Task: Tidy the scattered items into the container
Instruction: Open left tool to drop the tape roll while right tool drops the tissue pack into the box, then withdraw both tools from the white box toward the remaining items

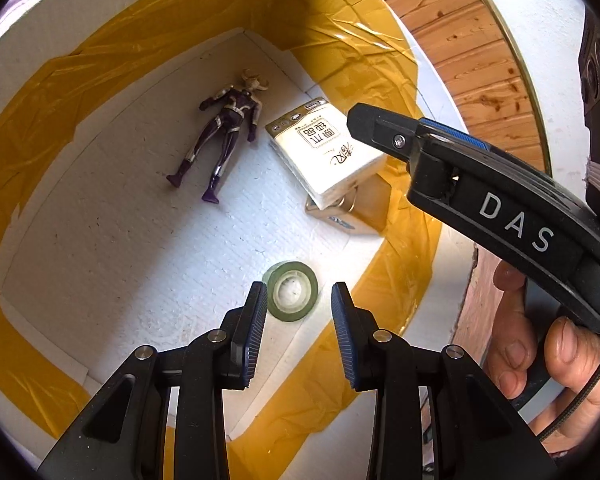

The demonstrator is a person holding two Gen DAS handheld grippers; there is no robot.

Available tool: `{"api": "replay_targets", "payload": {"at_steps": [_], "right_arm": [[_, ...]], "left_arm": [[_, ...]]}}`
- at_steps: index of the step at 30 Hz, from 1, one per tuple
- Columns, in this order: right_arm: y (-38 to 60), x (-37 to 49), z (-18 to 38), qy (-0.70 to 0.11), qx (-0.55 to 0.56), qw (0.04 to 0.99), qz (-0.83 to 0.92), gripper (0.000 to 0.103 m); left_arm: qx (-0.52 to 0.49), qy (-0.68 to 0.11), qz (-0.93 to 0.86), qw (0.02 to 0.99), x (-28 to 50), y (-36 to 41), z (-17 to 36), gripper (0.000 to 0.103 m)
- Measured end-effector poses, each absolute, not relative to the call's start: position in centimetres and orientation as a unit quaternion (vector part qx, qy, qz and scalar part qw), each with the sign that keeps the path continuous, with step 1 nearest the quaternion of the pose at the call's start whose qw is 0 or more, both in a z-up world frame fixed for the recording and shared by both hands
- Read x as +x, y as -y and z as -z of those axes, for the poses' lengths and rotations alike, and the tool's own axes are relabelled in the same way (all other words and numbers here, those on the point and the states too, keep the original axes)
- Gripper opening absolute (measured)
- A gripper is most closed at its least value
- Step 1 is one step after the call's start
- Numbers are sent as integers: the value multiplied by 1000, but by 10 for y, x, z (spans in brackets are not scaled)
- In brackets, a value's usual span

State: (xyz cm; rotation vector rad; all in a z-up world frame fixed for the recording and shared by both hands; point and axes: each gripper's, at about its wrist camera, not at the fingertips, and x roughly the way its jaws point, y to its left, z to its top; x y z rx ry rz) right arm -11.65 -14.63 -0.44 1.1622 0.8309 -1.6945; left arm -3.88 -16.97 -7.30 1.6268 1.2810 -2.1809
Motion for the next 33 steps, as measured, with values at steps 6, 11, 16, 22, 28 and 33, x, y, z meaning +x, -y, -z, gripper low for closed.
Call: {"api": "replay_targets", "payload": {"at_steps": [6,11,16,22,28,33], "right_arm": [[126,-119,-12,-302,466,446,702,60],[110,-109,-22,-287,462,453,707,57],[94,-93,-32,-273,454,467,708,58],[70,-80,-48,-259,436,470,722,58],[48,-69,-58,-249,422,471,733,58],[29,-60,-63,-236,415,469,743,58]], "left_arm": [[532,-416,734,68,-33,169,62,35],[526,-404,746,67,-27,156,53,35],[511,-372,771,74,-20,145,37,35],[492,-325,803,90,-13,132,19,35],[485,-296,818,87,-6,116,7,35],[472,-261,838,85,3,97,-7,35]]}}
